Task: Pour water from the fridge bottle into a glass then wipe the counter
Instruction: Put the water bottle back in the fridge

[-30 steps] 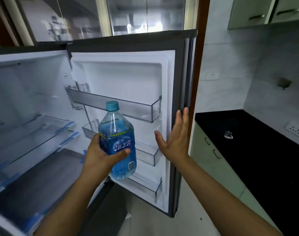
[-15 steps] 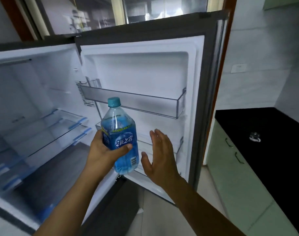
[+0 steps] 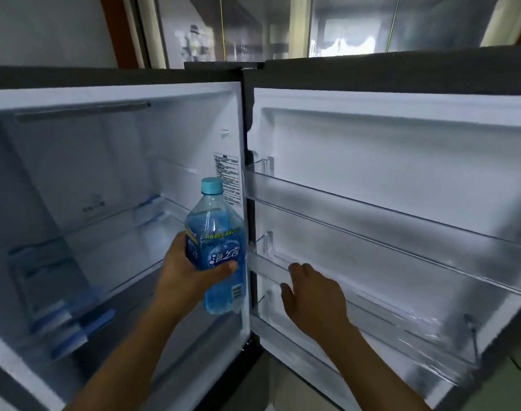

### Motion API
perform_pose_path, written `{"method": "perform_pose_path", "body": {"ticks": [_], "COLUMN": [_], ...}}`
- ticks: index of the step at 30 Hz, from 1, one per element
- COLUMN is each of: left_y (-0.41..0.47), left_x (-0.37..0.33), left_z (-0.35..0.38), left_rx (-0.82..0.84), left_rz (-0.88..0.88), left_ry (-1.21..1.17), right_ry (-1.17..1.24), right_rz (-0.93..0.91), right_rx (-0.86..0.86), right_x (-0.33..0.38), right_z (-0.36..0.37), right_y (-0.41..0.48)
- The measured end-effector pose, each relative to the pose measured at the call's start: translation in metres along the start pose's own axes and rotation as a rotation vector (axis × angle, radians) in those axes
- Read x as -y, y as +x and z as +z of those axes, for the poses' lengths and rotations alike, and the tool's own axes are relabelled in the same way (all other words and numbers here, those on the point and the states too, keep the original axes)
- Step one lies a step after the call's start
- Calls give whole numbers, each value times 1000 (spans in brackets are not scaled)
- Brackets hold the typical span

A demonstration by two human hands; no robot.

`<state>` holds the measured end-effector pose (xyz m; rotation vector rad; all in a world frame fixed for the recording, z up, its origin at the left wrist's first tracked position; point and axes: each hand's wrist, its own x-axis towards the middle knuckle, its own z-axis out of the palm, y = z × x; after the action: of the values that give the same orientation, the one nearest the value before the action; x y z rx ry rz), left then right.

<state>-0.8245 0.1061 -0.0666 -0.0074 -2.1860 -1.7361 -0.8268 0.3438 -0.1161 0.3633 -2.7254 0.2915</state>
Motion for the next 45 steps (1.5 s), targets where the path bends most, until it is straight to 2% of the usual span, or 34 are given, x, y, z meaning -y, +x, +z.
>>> {"method": "perform_pose_path", "body": {"ticks": [3,6,20,28,40,42,45], "left_y": [40,80,233,257,272,259,216], "left_x": [19,34,97,119,124,119,106], "left_z": [-13,-20,-28,-36,-32,-31,-25], "left_rx": [-31,-41,-165,-183,-152,-186,-392], "left_rz": [-10,-30,-86,-107,-60,-72,-88], "left_ry": [-13,-39,-54,-94,-27,-50,-57], "right_ry": [-20,30,383,408,357,366,320], "right_rz": [65,101,110,132,150,152,128], "right_rx": [-57,-33,186,226,185,192,218], "right_x": [12,18,19,20,27,28,25], "right_z": [10,18,43,48,43,39,30], "right_y": [14,33,107,116,115,113,102]}}
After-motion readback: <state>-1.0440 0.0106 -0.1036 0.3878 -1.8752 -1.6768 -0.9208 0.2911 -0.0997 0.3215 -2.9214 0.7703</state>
